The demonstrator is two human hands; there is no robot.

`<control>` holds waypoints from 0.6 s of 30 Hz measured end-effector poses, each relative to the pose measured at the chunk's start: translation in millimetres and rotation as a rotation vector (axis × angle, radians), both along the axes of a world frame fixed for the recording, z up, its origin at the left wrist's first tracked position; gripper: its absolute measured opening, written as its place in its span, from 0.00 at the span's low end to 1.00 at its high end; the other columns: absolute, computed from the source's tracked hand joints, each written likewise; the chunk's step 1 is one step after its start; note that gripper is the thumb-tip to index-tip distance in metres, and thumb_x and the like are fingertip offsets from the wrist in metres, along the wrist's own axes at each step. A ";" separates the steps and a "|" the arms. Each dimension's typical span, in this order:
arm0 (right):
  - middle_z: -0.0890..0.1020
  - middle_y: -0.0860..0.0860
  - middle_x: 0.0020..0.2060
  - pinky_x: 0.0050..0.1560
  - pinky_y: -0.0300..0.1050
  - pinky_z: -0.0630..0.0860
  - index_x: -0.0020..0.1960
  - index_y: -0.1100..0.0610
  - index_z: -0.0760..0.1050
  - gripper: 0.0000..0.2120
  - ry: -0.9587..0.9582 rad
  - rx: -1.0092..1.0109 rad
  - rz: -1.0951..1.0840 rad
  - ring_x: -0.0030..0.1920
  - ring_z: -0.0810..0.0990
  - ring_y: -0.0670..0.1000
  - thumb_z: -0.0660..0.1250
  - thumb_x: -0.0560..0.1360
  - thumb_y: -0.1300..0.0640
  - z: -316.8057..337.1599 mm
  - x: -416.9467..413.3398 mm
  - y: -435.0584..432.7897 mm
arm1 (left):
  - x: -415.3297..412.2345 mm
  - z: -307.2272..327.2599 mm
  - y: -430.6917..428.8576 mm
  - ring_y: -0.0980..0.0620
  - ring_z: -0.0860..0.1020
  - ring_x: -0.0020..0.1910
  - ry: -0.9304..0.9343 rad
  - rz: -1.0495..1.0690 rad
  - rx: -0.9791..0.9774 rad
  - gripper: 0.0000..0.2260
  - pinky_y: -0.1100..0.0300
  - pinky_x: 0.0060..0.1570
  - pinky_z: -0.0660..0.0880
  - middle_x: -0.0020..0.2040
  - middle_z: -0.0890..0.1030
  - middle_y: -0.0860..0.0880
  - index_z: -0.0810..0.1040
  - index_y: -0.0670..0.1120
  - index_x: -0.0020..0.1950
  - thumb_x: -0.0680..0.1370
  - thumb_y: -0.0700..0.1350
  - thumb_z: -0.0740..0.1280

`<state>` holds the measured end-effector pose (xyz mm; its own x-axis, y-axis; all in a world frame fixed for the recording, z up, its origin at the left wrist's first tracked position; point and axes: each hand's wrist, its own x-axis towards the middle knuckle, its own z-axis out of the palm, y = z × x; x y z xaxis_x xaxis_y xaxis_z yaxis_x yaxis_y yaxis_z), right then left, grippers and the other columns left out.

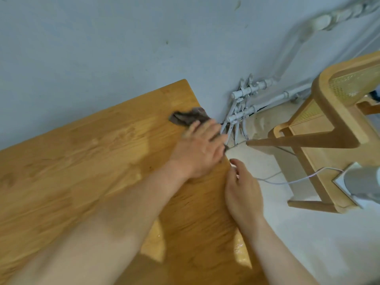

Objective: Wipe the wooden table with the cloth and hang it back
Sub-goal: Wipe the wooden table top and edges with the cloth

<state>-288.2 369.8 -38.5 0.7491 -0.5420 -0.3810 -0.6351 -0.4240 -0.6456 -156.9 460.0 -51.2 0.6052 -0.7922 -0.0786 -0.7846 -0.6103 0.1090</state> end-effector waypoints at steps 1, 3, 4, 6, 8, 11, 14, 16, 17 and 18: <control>0.78 0.47 0.59 0.50 0.50 0.72 0.68 0.49 0.68 0.17 0.013 -0.115 0.088 0.55 0.78 0.53 0.49 0.82 0.50 -0.1 -2.2 6.5 | 23.4 -1.2 -0.1 0.49 0.54 0.76 -0.008 0.061 -0.020 0.21 0.47 0.73 0.49 0.75 0.63 0.49 0.67 0.53 0.71 0.81 0.54 0.46; 0.77 0.46 0.58 0.45 0.50 0.74 0.71 0.51 0.63 0.20 0.028 -0.284 0.181 0.53 0.79 0.52 0.45 0.82 0.48 -2.7 -2.1 13.1 | 68.6 -2.1 -3.1 0.49 0.53 0.76 -0.018 0.245 -0.053 0.20 0.47 0.73 0.49 0.76 0.61 0.49 0.67 0.54 0.71 0.81 0.53 0.47; 0.76 0.46 0.57 0.44 0.50 0.75 0.72 0.53 0.61 0.21 0.042 -0.310 0.194 0.52 0.79 0.51 0.44 0.82 0.48 -5.2 -0.4 12.8 | 84.8 -3.8 -6.2 0.49 0.52 0.77 -0.016 0.324 -0.056 0.21 0.46 0.74 0.48 0.77 0.59 0.49 0.66 0.53 0.72 0.81 0.53 0.47; 0.76 0.46 0.54 0.42 0.49 0.75 0.70 0.54 0.61 0.21 0.064 -0.331 0.205 0.49 0.78 0.51 0.43 0.82 0.48 -8.7 1.6 10.7 | 91.3 -6.6 -13.5 0.49 0.50 0.77 0.017 0.422 -0.053 0.22 0.46 0.74 0.47 0.78 0.55 0.49 0.62 0.53 0.75 0.81 0.52 0.46; 0.76 0.47 0.51 0.40 0.49 0.75 0.69 0.53 0.62 0.19 0.072 -0.348 0.209 0.48 0.78 0.51 0.43 0.82 0.48 -8.2 0.2 11.0 | 64.0 -6.3 -14.2 0.49 0.49 0.77 0.050 0.448 -0.055 0.23 0.48 0.75 0.46 0.79 0.52 0.49 0.57 0.53 0.77 0.81 0.53 0.46; 0.77 0.47 0.52 0.42 0.50 0.76 0.68 0.53 0.62 0.19 0.076 -0.364 0.200 0.49 0.79 0.52 0.44 0.82 0.48 -6.9 -0.3 11.7 | 6.7 2.8 -0.2 0.51 0.51 0.77 0.059 0.381 -0.033 0.25 0.50 0.74 0.51 0.79 0.52 0.50 0.53 0.52 0.78 0.81 0.55 0.46; 0.77 0.48 0.50 0.40 0.51 0.77 0.67 0.54 0.63 0.20 0.086 -0.391 0.201 0.48 0.79 0.52 0.44 0.82 0.48 -6.2 3.2 14.5 | -22.7 19.4 17.6 0.48 0.63 0.72 0.019 0.368 0.042 0.25 0.50 0.65 0.65 0.75 0.65 0.49 0.63 0.52 0.74 0.79 0.59 0.51; 0.78 0.48 0.47 0.37 0.49 0.76 0.66 0.54 0.65 0.20 0.095 -0.413 0.201 0.46 0.80 0.52 0.44 0.81 0.49 -7.2 4.9 14.7 | -19.7 23.0 15.3 0.46 0.69 0.65 -0.073 0.345 0.069 0.23 0.48 0.61 0.66 0.68 0.72 0.48 0.71 0.51 0.69 0.78 0.58 0.54; 0.78 0.48 0.46 0.36 0.48 0.76 0.65 0.55 0.67 0.20 0.092 -0.418 0.198 0.44 0.80 0.52 0.44 0.81 0.49 -7.8 4.8 14.4 | -15.0 21.1 9.8 0.46 0.68 0.64 -0.093 0.295 0.062 0.21 0.45 0.63 0.63 0.66 0.72 0.48 0.72 0.51 0.67 0.77 0.58 0.55; 0.79 0.49 0.46 0.36 0.47 0.75 0.65 0.56 0.67 0.20 0.088 -0.416 0.196 0.44 0.80 0.52 0.44 0.81 0.49 -8.1 4.6 14.4 | -8.4 17.0 3.2 0.46 0.67 0.67 -0.081 0.223 0.040 0.20 0.43 0.67 0.59 0.66 0.72 0.48 0.73 0.51 0.65 0.77 0.56 0.55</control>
<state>-283.6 384.2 -46.6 0.8272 -0.5138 -0.2276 -0.5619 -0.7530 -0.3424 -165.3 463.3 -34.2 0.7702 -0.6358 -0.0509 -0.6355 -0.7718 0.0235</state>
